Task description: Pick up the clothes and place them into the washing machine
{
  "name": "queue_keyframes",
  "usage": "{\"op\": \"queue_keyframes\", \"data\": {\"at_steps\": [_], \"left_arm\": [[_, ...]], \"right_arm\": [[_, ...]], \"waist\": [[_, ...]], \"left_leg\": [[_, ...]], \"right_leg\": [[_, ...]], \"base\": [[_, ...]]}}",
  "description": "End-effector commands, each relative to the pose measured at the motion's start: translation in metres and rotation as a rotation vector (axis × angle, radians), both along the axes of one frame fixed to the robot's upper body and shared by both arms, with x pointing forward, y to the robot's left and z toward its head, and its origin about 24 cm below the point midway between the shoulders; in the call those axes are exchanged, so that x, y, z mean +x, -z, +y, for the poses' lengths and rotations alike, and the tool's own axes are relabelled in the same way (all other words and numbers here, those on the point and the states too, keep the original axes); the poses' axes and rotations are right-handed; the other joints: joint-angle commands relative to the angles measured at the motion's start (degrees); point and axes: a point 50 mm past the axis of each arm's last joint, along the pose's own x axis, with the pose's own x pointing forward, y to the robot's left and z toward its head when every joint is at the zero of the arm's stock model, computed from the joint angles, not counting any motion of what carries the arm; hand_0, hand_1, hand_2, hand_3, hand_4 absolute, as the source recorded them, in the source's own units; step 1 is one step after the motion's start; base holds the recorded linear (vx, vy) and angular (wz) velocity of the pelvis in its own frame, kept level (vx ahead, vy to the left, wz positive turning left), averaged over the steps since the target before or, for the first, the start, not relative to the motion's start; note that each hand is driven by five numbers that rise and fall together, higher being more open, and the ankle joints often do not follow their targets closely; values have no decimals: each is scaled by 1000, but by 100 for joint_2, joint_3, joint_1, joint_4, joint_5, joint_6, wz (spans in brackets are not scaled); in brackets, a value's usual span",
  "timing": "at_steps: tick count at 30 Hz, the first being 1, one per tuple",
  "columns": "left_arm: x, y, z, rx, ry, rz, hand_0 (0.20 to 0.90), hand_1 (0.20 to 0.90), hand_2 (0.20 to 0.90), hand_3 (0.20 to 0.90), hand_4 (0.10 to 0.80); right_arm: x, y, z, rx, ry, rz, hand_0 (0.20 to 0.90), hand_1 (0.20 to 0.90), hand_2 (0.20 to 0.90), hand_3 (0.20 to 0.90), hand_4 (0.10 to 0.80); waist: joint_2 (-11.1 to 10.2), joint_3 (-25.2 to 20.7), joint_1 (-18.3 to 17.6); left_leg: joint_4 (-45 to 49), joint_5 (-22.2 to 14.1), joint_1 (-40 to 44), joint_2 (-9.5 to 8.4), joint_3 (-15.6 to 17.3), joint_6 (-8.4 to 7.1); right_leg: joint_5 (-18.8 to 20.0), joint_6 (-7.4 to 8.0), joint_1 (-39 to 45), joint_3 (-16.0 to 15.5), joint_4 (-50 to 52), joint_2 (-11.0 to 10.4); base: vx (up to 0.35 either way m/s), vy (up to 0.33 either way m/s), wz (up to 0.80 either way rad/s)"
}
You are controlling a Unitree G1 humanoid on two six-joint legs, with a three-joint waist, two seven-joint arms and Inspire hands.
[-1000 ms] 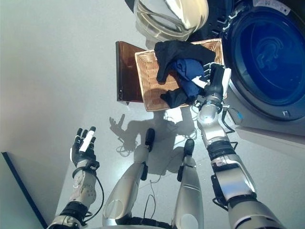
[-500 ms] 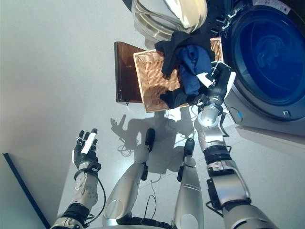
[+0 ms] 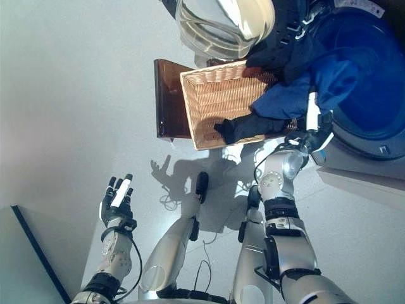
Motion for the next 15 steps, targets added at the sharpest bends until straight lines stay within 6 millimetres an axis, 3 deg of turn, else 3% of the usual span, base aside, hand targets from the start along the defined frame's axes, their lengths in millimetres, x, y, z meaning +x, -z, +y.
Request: {"op": "queue_keyframes", "data": {"at_steps": [1, 11, 15], "left_arm": [[-16, 5, 10, 29, -37, 5, 900, 900, 900, 900, 800], [-21, 7, 17, 52, -37, 15, 900, 900, 900, 900, 800], [-26, 10, 23, 74, -26, 29, 900, 900, 900, 900, 800]], "right_arm": [[-32, -31, -43, -94, 195, -205, 200, 200, 200, 200, 300], [-46, -34, -87, -92, 332, -158, 200, 200, 200, 200, 300], [-51, -64, -122, -157, 408, -123, 200, 200, 200, 200, 300]], "waist": [[116, -777, 12], [166, -894, 3], [198, -961, 32]], "left_leg": [[-16, -410, 175, -234, 132, -289], [-2, -444, 155, -241, 144, -284], [16, -457, 154, -258, 144, -297]], "right_leg": [[-492, -150, 269, 396, 25, 151], [-526, -146, 231, 426, 67, 157], [-553, -146, 216, 447, 115, 159]], "base": [[0, 0, 0], [0, 0, 0], [0, 0, 0]]}}
